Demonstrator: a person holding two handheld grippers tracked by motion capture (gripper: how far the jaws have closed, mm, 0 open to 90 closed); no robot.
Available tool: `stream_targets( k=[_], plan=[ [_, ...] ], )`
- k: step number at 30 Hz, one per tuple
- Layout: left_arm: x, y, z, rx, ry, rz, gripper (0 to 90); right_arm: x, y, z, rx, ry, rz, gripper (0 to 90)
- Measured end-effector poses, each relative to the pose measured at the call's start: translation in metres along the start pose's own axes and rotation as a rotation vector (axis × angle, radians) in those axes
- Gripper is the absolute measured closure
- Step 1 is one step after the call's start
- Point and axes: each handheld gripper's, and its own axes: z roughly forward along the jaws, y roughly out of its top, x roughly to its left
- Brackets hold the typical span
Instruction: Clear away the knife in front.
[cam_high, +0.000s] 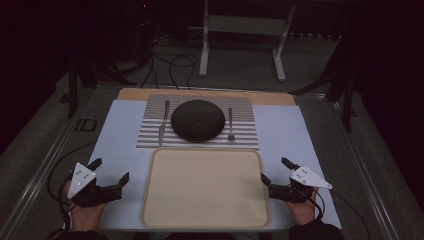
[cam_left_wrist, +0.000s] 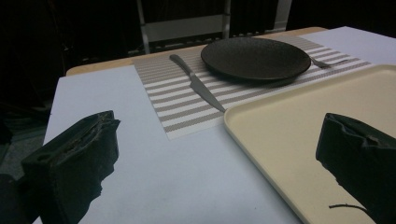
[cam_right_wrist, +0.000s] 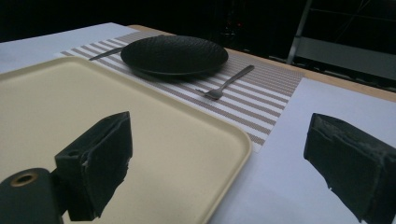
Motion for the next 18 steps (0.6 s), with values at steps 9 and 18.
stream_targets(
  k=[9, 18],
  plan=[
    [-0.003, 0.001, 0.000, -0.007, 0.008, 0.007, 1.3, 0.001, 0.000, 0.000, -0.003, 0.001, -0.002, 8.4],
    [-0.005, 0.010, 0.008, 0.020, 0.001, -0.009, 0.1, 0.000, 0.000, -0.001, -0.007, -0.011, 0.003, 8.4]
  ],
)
